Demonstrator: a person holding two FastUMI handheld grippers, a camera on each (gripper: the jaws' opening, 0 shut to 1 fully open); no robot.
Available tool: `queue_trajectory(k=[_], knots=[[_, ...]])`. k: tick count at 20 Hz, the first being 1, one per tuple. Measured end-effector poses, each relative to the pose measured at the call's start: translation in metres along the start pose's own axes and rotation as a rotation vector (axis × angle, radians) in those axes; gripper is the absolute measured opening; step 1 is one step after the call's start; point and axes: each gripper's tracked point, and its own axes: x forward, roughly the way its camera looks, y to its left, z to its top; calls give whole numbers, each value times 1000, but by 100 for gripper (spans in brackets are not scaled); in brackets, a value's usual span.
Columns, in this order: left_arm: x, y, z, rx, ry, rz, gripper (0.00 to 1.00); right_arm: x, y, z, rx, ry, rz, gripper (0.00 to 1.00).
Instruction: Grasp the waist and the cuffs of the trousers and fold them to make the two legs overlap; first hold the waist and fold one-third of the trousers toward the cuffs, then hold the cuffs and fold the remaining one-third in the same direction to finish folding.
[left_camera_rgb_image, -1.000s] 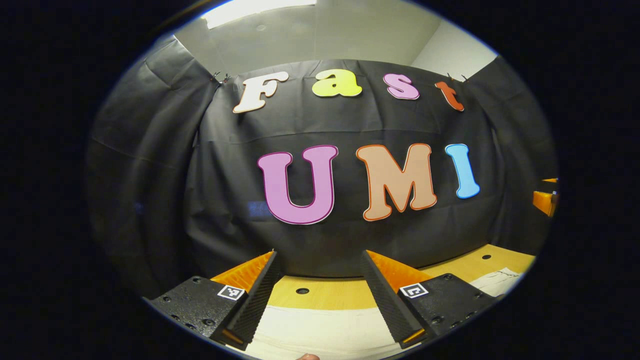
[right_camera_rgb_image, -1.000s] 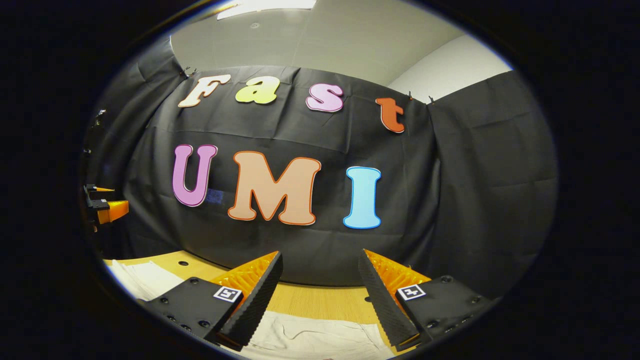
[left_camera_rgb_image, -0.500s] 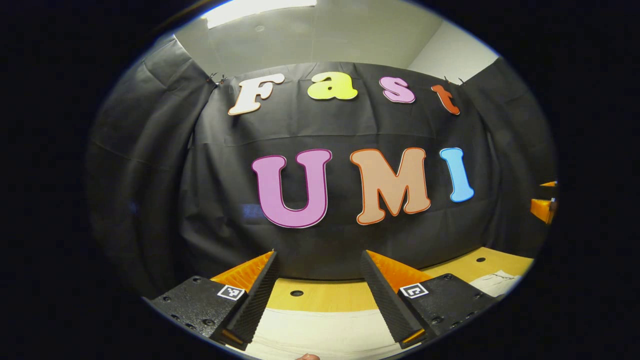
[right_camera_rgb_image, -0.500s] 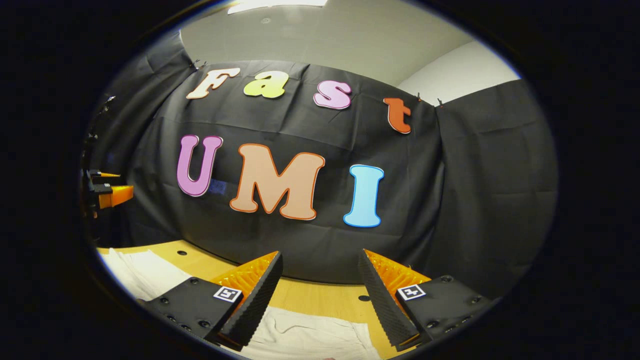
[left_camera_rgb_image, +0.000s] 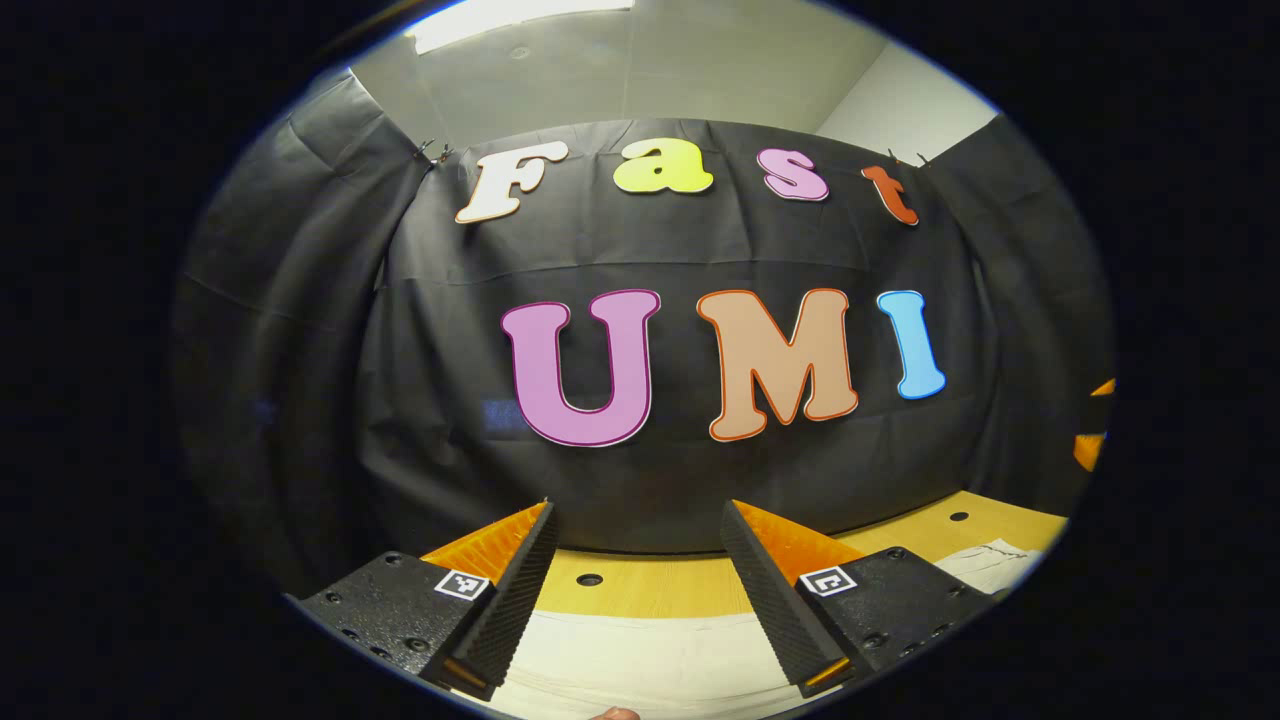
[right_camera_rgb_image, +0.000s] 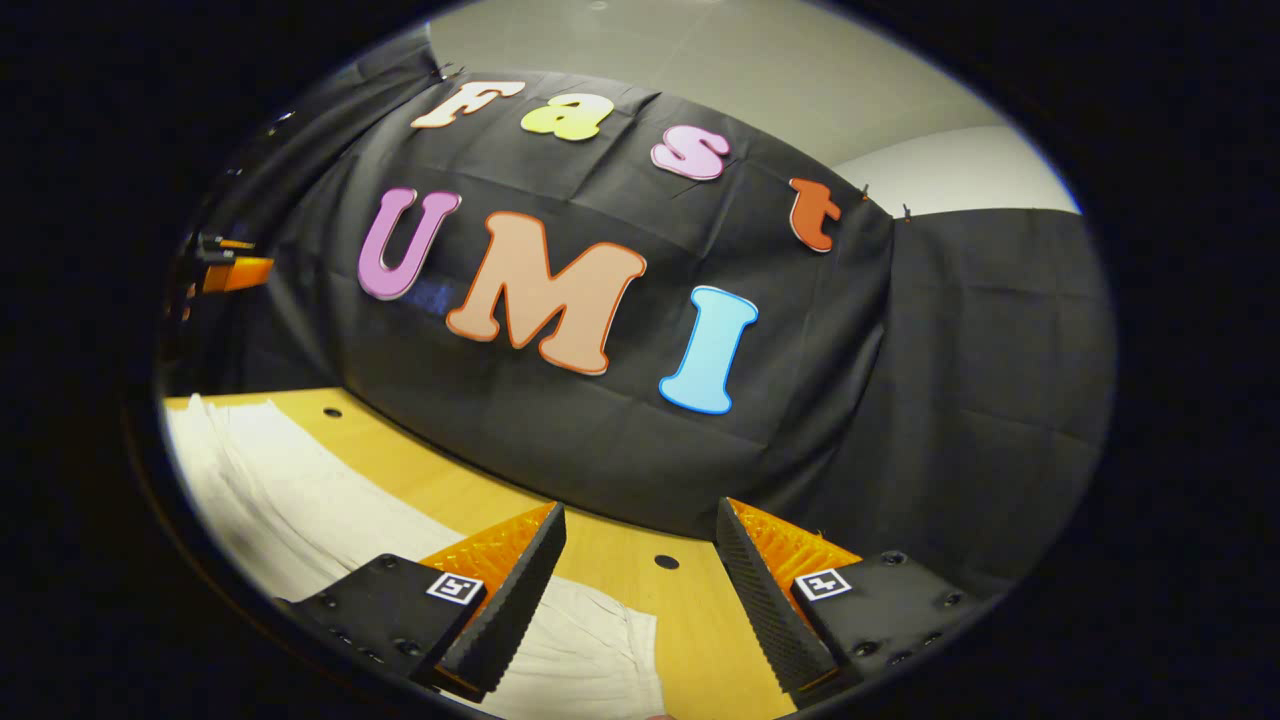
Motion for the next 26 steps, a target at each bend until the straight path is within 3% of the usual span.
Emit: queue_trajectory(k=[2, 11, 12, 26], knots=[[-3, 0, -5, 6, 7, 6, 99, -12, 3, -19, -83, 29, 27, 97], [-4, 0, -20, 12, 41, 28, 93, -56, 26, -130, -323, 219, 197, 97], [-4, 0, -23, 12, 51, 29, 96, -60, 31, -140, -343, 237, 218, 98], [-9, 3, -46, 30, 106, 46, 96, -99, 103, -232, -721, 296, 562, 98]])
